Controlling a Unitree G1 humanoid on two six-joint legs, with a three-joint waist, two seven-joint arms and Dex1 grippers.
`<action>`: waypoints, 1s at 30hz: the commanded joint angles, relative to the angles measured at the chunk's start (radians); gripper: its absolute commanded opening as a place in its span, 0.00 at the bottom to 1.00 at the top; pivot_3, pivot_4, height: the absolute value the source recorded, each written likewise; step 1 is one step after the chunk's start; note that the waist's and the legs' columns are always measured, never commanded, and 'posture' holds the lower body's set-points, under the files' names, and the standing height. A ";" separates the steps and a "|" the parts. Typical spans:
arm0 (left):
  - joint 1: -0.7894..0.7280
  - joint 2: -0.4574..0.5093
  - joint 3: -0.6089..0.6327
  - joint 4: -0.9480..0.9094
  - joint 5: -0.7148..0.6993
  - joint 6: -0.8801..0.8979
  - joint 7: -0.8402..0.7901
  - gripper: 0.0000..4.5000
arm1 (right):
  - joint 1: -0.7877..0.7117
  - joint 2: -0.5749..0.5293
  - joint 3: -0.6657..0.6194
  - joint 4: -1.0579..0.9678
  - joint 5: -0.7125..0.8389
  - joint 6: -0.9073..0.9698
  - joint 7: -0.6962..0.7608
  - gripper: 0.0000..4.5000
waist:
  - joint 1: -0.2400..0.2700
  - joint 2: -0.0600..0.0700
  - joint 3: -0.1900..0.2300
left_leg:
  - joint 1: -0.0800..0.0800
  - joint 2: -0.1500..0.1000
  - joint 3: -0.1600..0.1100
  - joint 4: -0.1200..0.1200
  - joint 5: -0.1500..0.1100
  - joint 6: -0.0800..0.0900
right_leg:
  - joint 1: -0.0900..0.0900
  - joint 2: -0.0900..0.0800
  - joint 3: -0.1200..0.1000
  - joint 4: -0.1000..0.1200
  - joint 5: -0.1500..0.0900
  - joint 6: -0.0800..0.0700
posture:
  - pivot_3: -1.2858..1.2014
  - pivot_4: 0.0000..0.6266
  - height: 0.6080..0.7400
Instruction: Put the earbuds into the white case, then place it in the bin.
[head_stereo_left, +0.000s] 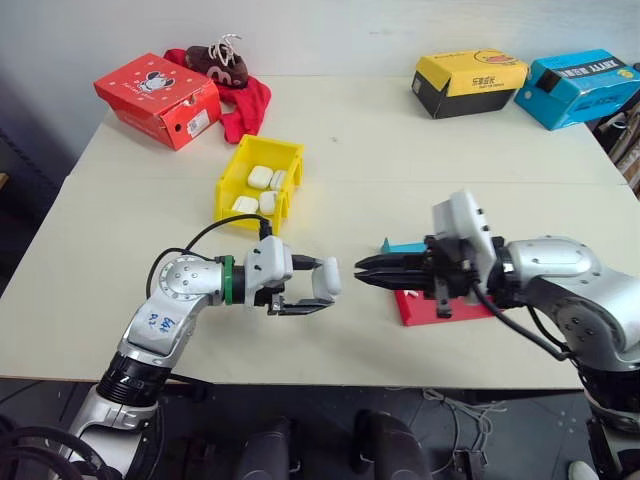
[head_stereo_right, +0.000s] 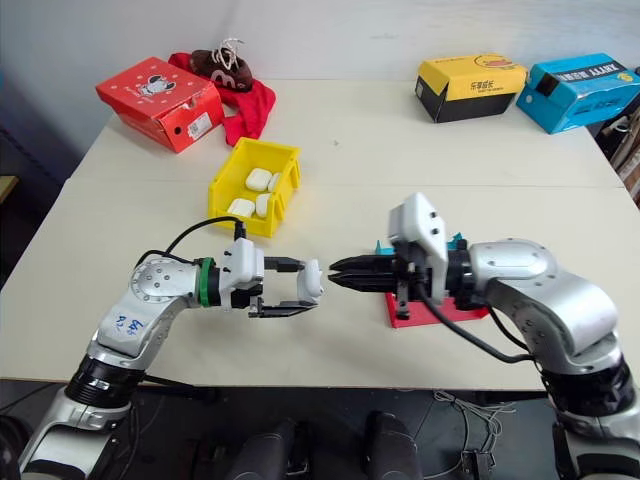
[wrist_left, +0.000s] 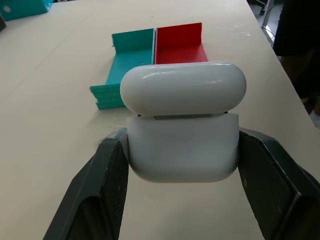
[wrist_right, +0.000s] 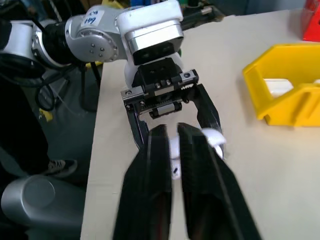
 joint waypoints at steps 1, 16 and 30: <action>-0.006 -0.001 0.003 -0.041 0.013 -0.004 0.016 0.62 | -0.038 0.041 0.048 -0.017 -0.047 -0.009 -0.036 0.01 | 0.002 0.000 0.000 | 0.000 0.000 0.000 0.000 0.000 0.000 | 0.000 0.000 0.000 0.000 0.000 0.000 | 0.52 0.24 1.00; -0.002 0.000 0.025 -0.066 -0.004 0.026 0.023 0.62 | -0.013 0.045 0.129 0.040 -0.205 -0.033 -0.012 0.01 | 0.002 0.000 0.000 | -0.001 -0.001 0.000 0.000 0.001 0.001 | 0.000 0.003 -0.001 0.000 0.000 0.000 | 0.52 0.24 1.00; 0.029 -0.040 0.389 -0.133 -0.242 0.455 0.368 0.62 | 0.410 0.158 -0.447 0.090 -0.213 -0.558 -0.068 0.35 | 0.009 -0.001 0.000 | 0.001 -0.001 -0.001 0.000 0.001 0.001 | 0.002 0.004 -0.001 0.000 0.001 0.001 | 0.52 0.24 1.00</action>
